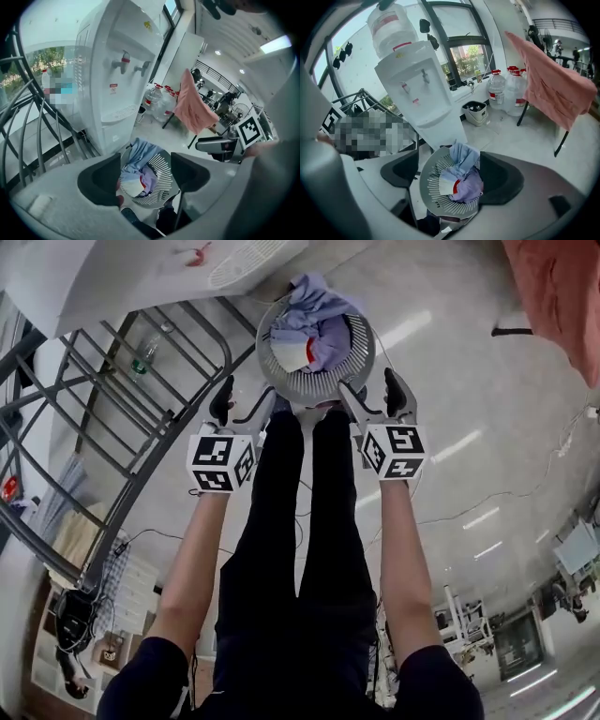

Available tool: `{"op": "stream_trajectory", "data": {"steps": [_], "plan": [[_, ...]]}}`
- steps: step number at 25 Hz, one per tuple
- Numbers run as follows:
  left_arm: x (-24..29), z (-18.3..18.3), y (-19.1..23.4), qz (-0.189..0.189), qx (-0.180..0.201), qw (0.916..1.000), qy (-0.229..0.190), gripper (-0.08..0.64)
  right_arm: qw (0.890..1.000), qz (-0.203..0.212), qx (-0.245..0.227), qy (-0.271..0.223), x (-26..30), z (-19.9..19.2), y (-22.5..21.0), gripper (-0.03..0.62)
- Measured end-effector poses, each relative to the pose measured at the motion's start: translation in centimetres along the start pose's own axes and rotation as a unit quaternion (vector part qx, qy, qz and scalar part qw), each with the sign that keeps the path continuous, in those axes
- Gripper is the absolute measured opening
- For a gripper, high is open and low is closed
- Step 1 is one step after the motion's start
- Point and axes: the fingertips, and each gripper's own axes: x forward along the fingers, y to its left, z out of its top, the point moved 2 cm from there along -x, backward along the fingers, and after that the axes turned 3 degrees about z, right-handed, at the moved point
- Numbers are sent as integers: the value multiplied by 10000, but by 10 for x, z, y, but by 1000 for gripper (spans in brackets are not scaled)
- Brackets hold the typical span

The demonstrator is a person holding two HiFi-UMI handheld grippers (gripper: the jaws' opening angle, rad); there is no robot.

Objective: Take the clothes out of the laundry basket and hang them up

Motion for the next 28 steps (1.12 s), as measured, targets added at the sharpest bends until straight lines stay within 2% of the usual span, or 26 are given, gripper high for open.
{"op": "stream_trajectory", "data": {"steps": [7,19,21,23,28], "plan": [[32,-14,-2,112,-130,9998,99,324,9986,208,-411,257,61,-6,-34,403],[55,-40,14,387,-430,9979,279,324,9926,135,-850,857,174,-29,-115,397],[55,-43,14,432,-503,9973,313,324,9909,133,-929,961,188,-34,-122,376],[55,-47,14,465,-563,9968,331,324,9896,118,-977,1046,202,-37,-129,325],[55,-52,23,589,-1023,9928,215,324,9836,90,-1238,1307,227,-46,-135,313]]}}
